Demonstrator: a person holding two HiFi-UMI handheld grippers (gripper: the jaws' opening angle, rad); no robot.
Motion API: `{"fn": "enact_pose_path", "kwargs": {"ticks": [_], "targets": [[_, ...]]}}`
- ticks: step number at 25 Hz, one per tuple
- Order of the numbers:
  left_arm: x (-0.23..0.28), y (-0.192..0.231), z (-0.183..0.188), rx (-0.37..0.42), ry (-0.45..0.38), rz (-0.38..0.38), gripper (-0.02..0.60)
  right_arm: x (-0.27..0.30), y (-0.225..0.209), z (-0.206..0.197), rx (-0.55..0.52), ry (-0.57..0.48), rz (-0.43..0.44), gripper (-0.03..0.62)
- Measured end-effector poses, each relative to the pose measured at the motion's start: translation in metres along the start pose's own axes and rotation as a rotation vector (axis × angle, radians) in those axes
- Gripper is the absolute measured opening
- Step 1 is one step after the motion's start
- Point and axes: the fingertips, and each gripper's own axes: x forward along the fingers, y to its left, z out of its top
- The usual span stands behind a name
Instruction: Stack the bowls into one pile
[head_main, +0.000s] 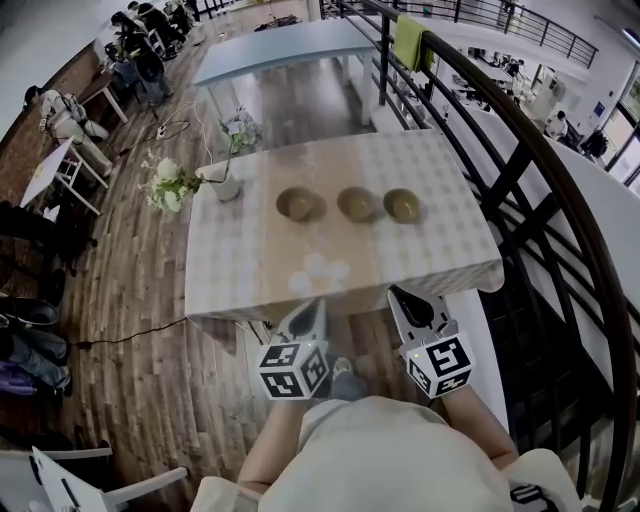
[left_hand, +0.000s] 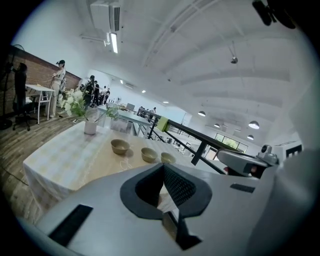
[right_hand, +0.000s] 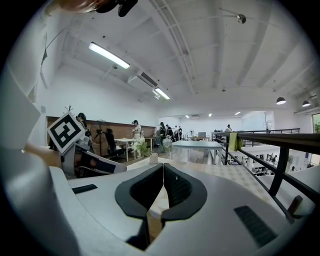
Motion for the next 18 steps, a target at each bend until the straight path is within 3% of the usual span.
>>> {"fn": "enact_pose_path", "kwargs": {"ticks": [18], "targets": [[0.064, 0.106, 0.033, -0.019, 0.012, 0.002, 0.003, 0.143, 0.007, -0.024, 0.016, 0.049, 0.020, 0.002]]}}
